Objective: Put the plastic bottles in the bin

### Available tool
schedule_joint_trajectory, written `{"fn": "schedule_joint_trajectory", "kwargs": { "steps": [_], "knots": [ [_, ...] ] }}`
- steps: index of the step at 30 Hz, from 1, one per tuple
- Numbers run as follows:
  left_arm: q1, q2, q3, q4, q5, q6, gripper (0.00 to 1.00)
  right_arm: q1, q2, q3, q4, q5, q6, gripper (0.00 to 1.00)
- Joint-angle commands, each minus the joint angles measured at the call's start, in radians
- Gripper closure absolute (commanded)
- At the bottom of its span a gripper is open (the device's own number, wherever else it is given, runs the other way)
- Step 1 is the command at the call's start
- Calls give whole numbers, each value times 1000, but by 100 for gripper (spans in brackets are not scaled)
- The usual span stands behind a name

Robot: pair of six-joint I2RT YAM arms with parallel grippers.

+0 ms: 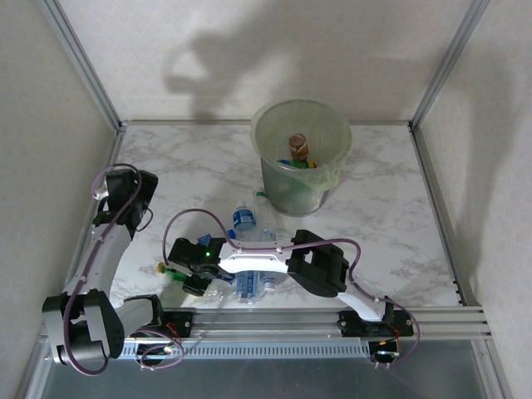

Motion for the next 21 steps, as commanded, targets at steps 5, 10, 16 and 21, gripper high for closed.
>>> {"fn": "schedule_joint_trajectory", "kwargs": {
  "steps": [5,10,16,21],
  "knots": [
    [9,-34,30,-3,2,30,10,-7,-124,-9,17,52,9,53],
    [-56,-50,126,-57,-25,102,11,-11,-213,-33,16,128,28,54],
    [-132,-85,218,-90,-11,140,11,-43,-380,-136,77,201,107,55],
    [-152,-106,232,-57,94,137,12,-73,-541,-221,101,302,183,55]
  ]
}}
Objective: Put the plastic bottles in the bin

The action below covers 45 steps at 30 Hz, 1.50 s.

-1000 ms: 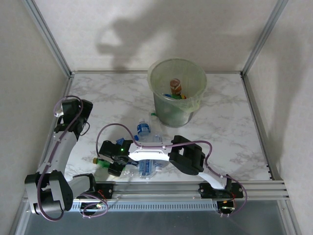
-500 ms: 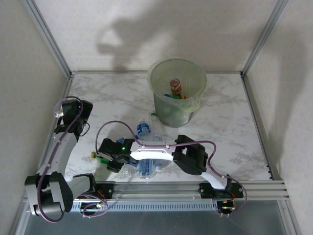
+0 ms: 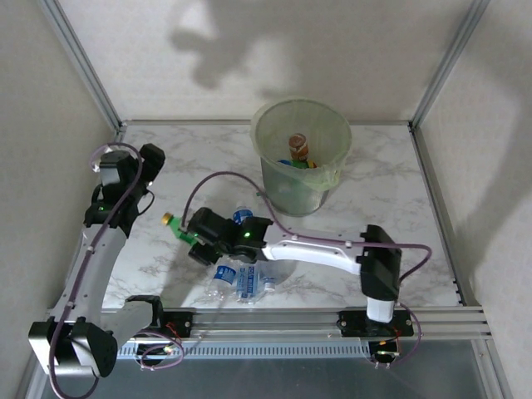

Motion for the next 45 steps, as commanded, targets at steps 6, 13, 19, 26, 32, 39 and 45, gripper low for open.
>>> {"fn": "schedule_joint_trajectory", "kwargs": {
  "steps": [6,13,19,26,32,39,45],
  "knots": [
    [-102,6,-4,8,86,43,13,-49,-248,-104,63,246,151,58],
    [-219,29,-21,37,105,20,14,-69,-395,-160,100,323,236,60],
    [-258,59,14,46,96,28,14,-132,-487,-161,77,325,298,60],
    [-313,77,-15,89,86,-12,15,-303,-491,-32,-51,249,390,60],
    [-372,83,-38,89,60,-18,16,-451,-427,71,-109,153,421,60],
    [-417,97,-39,91,40,-16,16,-601,-347,107,-96,65,439,60],
    [-457,115,-40,91,26,-11,17,-707,-262,110,-83,-8,436,60]
  ]
}}
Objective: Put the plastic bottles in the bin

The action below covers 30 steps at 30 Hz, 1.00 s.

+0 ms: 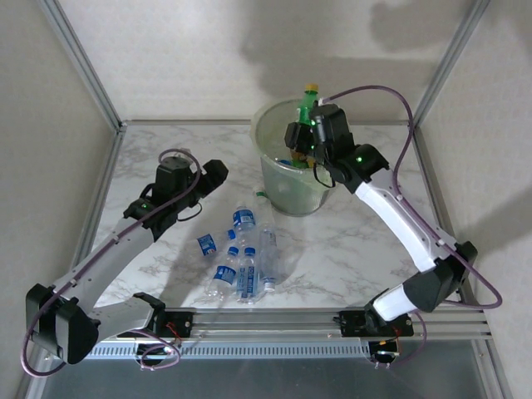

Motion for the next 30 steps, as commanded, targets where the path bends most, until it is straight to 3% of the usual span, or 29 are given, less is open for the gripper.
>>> {"fn": "schedule_joint_trajectory", "kwargs": {
  "steps": [1,6,11,13,23,30],
  "knots": [
    [-22,7,-12,17,-25,0,17,-37,40,30,-2,-49,7,60],
    [-30,6,-20,12,-37,7,17,-70,91,62,-85,46,1,58],
    [-30,18,-22,17,-43,13,16,-71,104,84,-140,75,-13,32],
    [-30,27,-22,21,-41,8,16,-71,93,80,-139,76,-17,27],
    [-30,47,-3,14,-49,15,17,-50,32,108,-164,63,-32,26],
    [-30,36,-17,3,-88,-7,17,114,-106,-9,-67,60,-105,24]
  ]
}}
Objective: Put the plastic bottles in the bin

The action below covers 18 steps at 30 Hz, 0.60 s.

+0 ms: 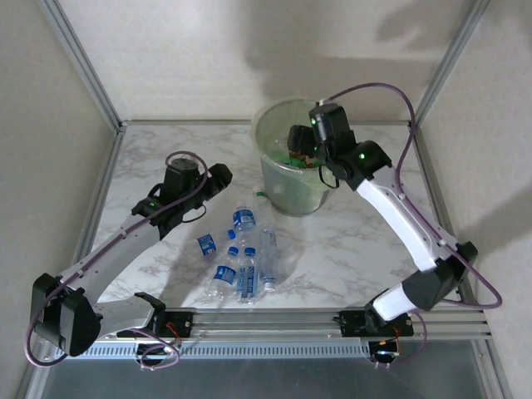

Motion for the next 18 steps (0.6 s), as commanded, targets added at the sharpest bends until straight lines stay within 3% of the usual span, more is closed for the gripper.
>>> {"fn": "schedule_joint_trajectory", "kwargs": {
  "steps": [1,5,11,18],
  "knots": [
    [-6,-12,-6,-3,-47,-9,17,105,-96,-72,65,-5,-62,24],
    [-7,-20,-19,-12,-49,-14,17,239,-157,-184,88,-5,-63,22],
    [-7,-61,-45,-26,-77,-18,17,426,-172,-389,65,66,80,20],
    [-5,-86,-56,-45,-91,-18,17,510,-180,-605,126,5,280,20]
  ]
}}
